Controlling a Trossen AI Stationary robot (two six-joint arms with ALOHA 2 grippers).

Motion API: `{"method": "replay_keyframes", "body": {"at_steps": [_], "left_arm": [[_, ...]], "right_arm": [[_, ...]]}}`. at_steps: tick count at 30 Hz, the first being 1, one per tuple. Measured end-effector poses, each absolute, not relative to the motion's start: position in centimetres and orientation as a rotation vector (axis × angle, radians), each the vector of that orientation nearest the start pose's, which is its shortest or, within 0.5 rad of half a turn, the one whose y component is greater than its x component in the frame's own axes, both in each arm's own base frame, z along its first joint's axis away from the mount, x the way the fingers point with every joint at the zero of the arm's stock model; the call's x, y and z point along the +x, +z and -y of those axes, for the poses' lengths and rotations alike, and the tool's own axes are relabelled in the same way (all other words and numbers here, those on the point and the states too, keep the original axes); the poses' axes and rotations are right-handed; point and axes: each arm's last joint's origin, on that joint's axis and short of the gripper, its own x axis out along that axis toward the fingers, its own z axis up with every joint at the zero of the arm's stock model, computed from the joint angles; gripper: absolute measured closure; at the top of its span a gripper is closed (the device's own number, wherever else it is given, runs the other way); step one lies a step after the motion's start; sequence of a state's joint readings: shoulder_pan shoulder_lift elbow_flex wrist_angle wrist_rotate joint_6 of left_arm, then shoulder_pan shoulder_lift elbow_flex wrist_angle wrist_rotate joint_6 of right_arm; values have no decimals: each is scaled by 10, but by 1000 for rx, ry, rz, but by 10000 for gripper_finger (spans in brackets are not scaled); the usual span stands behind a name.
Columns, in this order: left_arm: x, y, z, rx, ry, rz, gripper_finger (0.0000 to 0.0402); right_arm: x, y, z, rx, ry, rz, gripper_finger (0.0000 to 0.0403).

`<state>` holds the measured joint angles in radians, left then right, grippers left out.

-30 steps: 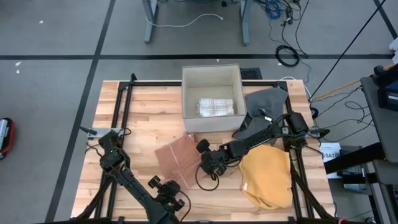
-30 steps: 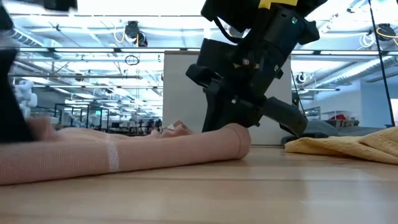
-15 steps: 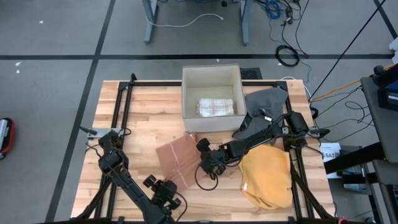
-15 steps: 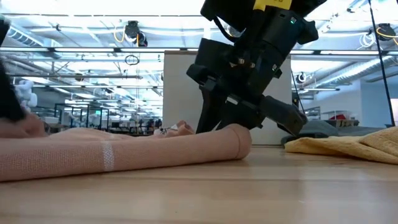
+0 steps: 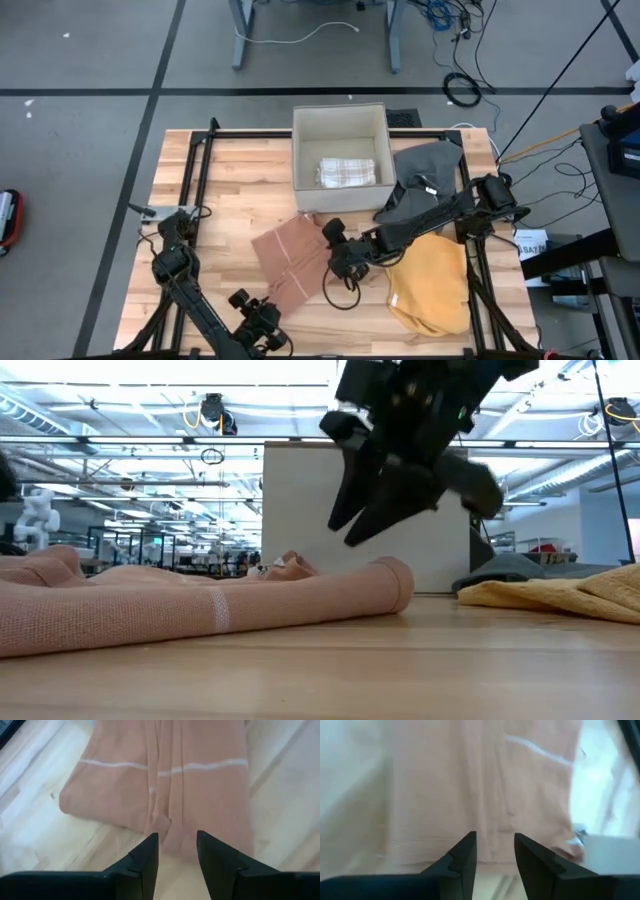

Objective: Fold towel
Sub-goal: Fold the light brown towel

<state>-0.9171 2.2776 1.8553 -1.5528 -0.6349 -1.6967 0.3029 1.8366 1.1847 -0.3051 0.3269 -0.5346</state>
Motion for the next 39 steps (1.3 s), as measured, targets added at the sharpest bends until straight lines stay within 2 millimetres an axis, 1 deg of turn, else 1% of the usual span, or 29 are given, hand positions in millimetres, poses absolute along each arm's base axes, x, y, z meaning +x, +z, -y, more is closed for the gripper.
{"method": "replay_keyframes", "body": {"at_steps": [5, 8, 11, 14, 16, 19, 21, 23, 27, 33, 36, 39], "left_arm": [[256, 175, 313, -90, 865, -969, 262], [256, 173, 316, -130, 858, -985, 262], [255, 172, 320, -140, 820, -984, 262], [256, 172, 322, -106, 779, -955, 262], [257, 173, 322, -76, 764, -918, 262], [258, 174, 321, -24, 746, -866, 262], [260, 175, 317, 24, 751, -849, 262], [262, 174, 310, 65, 787, -843, 262], [270, 160, 286, 110, 888, -848, 262], [280, 140, 256, 150, 983, -859, 262], [291, 134, 250, 159, 949, -851, 262], [309, 129, 250, 175, 848, -838, 262]], "right_arm": [[359, 181, -115, -764, 365, -858, 282], [363, 178, -115, -758, 383, -834, 282], [370, 180, -110, -768, 361, -787, 282], [378, 183, -102, -734, 339, -720, 282], [382, 184, -95, -701, 360, -691, 282], [387, 180, -86, -665, 385, -681, 282], [389, 173, -80, -658, 381, -709, 282], [391, 165, -75, -649, 391, -733, 282], [394, 150, -68, -644, 391, -778, 282], [397, 147, -58, -614, 375, -782, 282], [399, 147, -53, -546, 403, -771, 282], [400, 140, -49, -502, 420, -786, 282]]}}
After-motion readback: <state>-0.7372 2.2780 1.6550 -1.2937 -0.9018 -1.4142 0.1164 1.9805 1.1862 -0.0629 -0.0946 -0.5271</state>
